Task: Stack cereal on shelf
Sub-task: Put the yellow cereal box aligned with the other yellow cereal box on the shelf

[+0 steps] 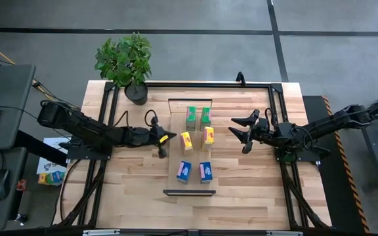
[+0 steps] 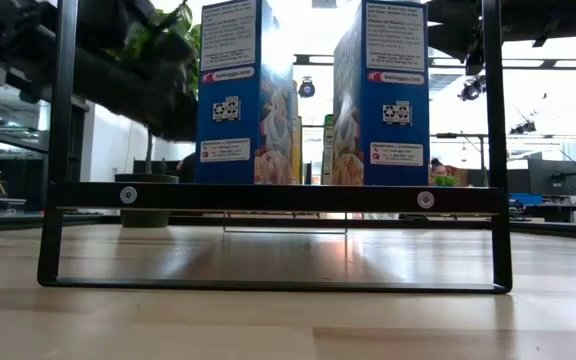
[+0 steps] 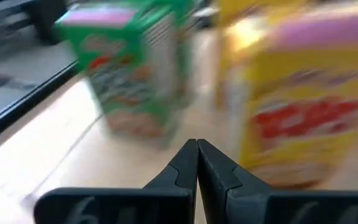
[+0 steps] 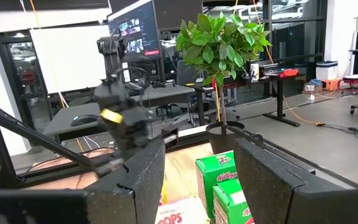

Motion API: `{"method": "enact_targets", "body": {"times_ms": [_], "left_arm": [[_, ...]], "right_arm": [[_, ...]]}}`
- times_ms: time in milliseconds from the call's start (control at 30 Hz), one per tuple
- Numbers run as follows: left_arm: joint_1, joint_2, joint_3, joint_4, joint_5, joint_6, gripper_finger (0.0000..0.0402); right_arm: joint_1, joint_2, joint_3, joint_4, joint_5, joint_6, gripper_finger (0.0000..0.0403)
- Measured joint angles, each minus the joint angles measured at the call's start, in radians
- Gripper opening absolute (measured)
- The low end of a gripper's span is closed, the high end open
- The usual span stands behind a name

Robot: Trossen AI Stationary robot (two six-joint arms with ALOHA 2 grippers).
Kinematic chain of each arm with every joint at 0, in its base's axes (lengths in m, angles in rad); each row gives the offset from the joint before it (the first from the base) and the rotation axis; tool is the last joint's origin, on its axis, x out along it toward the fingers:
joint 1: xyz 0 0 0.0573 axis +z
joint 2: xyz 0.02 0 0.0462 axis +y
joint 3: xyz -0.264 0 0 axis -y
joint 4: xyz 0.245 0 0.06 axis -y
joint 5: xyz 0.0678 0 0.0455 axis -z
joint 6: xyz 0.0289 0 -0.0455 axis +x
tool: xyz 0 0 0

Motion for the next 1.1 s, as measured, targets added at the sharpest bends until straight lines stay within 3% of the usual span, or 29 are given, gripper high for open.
{"method": "enact_targets", "body": {"times_ms": [167, 500, 800, 1100], "left_arm": [[-0.062, -0.008, 0.002, 0.012, 0.145, 0.037, 0.0], [-0.017, 0.007, 0.001, 0.076, 0.147, 0.068, 0.0], [0.056, 0.015, 0.002, 0.105, 0.309, 0.058, 0.0], [0.079, 0.068, 0.04, 0.139, 0.358, 0.071, 0.0]], "right_arm": [[0.0, 0.0, 0.0, 0.0, 0.0, -0.021, 0.0186], [0.0, 0.0, 0.0, 0.0, 0.0, -0.022, 0.0186], [0.0, 0.0, 0.0, 0.0, 0.0, -0.022, 0.0186], [0.0, 0.0, 0.0, 0.001, 0.0, -0.041, 0.0186]]}}
